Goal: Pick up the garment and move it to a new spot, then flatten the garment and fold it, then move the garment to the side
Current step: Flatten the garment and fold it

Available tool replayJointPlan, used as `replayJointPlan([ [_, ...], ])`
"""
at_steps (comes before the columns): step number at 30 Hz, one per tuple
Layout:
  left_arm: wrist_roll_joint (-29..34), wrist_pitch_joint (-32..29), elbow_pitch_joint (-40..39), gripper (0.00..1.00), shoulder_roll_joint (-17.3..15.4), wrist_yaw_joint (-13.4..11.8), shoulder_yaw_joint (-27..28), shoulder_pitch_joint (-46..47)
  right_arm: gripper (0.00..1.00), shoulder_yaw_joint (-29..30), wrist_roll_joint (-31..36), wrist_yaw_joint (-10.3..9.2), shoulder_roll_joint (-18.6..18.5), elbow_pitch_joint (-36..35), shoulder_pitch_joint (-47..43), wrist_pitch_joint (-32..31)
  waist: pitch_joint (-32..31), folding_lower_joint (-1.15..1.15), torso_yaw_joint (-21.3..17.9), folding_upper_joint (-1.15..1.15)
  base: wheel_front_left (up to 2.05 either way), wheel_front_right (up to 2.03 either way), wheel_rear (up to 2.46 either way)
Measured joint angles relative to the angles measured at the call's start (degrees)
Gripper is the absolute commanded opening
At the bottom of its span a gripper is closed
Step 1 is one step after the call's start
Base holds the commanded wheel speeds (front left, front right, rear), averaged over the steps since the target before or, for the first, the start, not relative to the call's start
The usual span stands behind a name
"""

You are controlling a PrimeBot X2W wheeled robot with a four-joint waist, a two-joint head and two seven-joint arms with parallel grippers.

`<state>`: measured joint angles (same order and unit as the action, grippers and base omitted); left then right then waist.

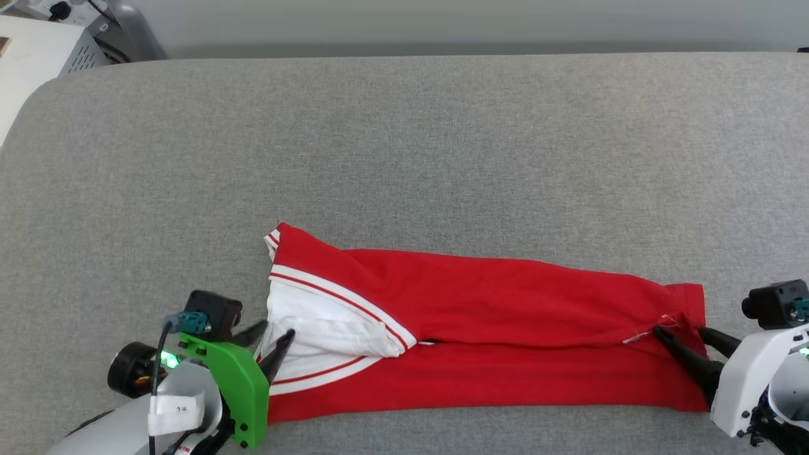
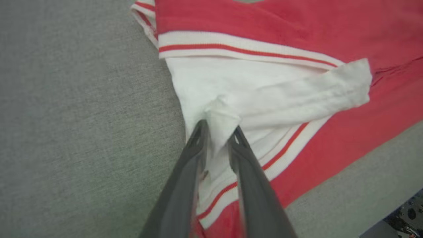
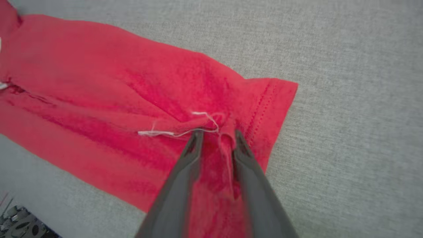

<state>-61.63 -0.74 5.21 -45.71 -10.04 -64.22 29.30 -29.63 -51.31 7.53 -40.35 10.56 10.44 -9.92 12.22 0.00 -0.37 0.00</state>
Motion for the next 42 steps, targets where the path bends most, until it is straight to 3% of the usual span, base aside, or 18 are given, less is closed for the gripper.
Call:
replayJointPlan([
  [9, 4.67, 14.22, -1.14, 1.00, -0.08, -11.94, 7.15, -3.79, 1.00, 10.65, -12.62, 0.00, -5.61, -10.24, -2.37, -4.00, -3.21, 0.00, -0.06, 0.00, 0.00, 0.00, 0.00],
  [14, 9.43, 15.38, -2.83, 1.00, 1.42, -16.97, 12.44, -6.05, 1.00, 15.57, -18.52, 0.00, -7.65, -7.58, -3.91, -9.65, -3.29, 0.00, 0.84, 0.00, 0.00, 0.00, 0.00],
  [19, 18.30, 15.40, -4.90, 1.00, 6.87, -19.91, 21.28, -9.76, 1.00, 16.07, -20.08, 0.00, -8.29, -3.32, -4.54, -15.35, -2.36, 0.00, 2.07, 0.00, 0.00, 0.00, 0.00],
  [27, 29.18, 15.40, -3.99, 1.00, 15.11, -17.64, 30.95, -16.06, 1.00, 11.89, -17.48, 0.00, -3.19, 2.65, -3.88, -19.03, -0.78, 0.00, 4.10, 0.00, 0.00, 0.00, 0.00],
  [40, 41.99, 15.40, -3.45, 1.00, 25.49, -9.46, 41.81, -22.42, 1.00, 5.92, -16.88, 0.00, 2.52, 5.34, -0.68, -20.30, -0.32, 0.00, 5.49, 0.00, 0.00, 0.00, 0.00],
  [41, 42.51, 15.40, -3.30, 1.00, 26.02, -8.96, 42.33, -22.54, 0.86, 5.64, -16.84, 0.00, 2.56, 5.57, -0.53, -20.07, -0.37, 0.00, 5.45, 0.00, 0.00, 0.00, 0.00],
  [42, 43.12, 15.40, -3.14, 1.00, 26.57, -8.27, 43.01, -22.71, 0.33, 5.35, -16.75, 0.00, 2.55, 5.90, -0.27, -19.83, -0.45, 0.00, 5.39, 0.00, 0.00, 0.00, 0.00],
])
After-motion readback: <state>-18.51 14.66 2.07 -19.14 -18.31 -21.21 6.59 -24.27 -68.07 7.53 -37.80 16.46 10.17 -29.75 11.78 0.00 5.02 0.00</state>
